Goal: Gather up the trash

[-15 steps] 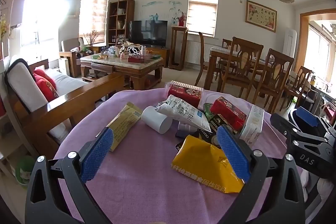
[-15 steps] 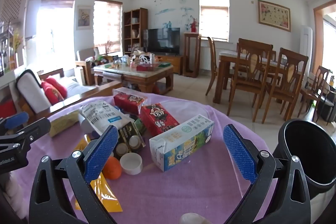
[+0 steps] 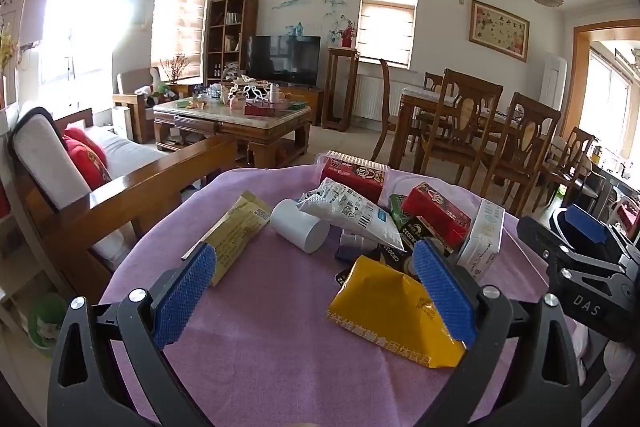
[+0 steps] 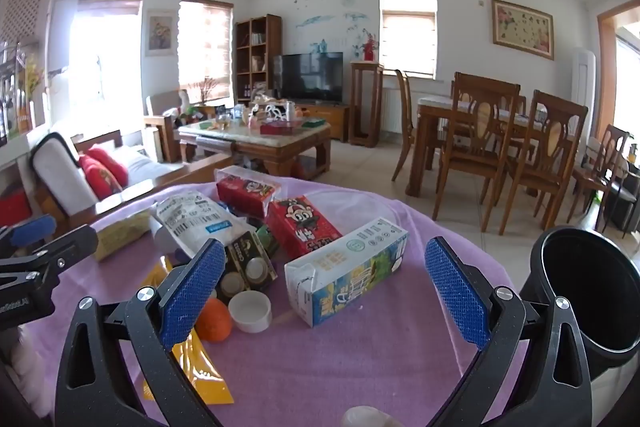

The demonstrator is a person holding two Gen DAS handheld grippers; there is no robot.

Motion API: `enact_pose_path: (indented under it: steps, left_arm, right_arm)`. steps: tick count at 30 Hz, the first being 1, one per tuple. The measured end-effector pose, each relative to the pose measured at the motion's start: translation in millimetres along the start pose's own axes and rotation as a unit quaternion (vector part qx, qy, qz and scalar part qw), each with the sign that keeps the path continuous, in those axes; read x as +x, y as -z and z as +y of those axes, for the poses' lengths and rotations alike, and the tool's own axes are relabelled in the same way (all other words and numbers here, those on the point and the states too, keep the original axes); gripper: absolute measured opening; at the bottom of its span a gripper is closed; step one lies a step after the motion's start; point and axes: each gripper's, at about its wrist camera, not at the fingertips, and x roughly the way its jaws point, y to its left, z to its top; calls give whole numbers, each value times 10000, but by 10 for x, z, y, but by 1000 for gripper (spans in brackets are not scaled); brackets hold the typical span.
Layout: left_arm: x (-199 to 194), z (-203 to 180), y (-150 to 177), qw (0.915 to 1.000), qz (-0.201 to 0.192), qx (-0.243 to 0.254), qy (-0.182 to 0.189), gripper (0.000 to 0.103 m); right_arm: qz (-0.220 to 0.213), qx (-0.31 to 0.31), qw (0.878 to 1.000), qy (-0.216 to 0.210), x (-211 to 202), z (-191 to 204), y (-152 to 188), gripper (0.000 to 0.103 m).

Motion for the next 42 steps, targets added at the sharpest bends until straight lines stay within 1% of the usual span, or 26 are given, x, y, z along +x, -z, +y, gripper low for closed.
enact_pose_path:
  steps: [42]
  left_arm:
    - [-11, 44, 15, 10000, 15, -35, 17, 98]
  right_arm:
    - [7, 12, 10000, -10, 9, 5, -1, 99]
